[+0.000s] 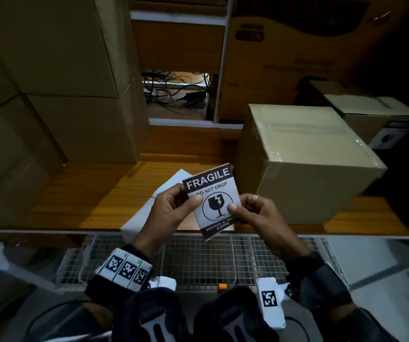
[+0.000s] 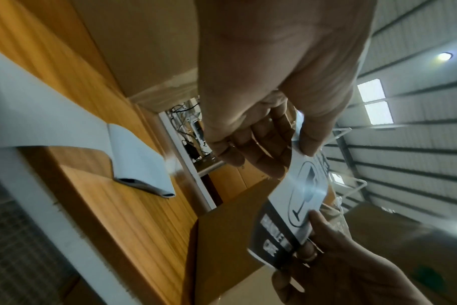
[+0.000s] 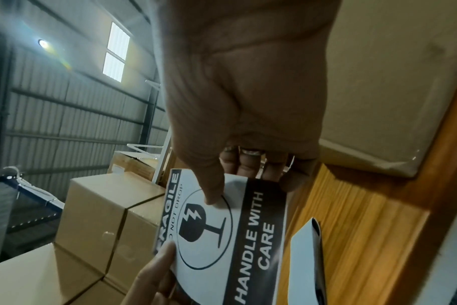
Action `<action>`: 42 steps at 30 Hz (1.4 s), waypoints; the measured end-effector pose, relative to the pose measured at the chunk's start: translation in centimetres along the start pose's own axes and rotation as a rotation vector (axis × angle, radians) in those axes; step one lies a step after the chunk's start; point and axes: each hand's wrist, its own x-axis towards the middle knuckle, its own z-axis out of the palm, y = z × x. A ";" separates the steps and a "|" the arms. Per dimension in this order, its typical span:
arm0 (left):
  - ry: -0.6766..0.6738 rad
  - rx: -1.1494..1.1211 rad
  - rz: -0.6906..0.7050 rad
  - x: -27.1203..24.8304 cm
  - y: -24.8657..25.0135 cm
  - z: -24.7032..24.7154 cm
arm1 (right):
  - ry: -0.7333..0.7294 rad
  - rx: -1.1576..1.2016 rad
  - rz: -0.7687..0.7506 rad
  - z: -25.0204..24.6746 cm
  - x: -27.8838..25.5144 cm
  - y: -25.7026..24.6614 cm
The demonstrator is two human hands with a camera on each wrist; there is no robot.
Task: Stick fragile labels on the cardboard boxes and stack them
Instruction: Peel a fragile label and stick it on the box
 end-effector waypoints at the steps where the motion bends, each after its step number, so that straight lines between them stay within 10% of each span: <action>1: -0.004 0.025 0.027 -0.1 0.3 0.9 | 0.007 0.004 -0.008 -1.0 -0.7 0.0; 18: 0.016 0.798 0.742 4.3 5.1 22.7 | 0.315 0.101 -0.161 -21.2 -9.3 2.1; 28: -0.162 1.134 0.660 8.9 4.9 28.9 | 0.285 0.235 -0.077 -23.4 -7.7 3.9; 42: -0.030 1.194 0.652 10.7 4.0 29.5 | 0.315 0.355 -0.020 -22.8 -6.0 4.7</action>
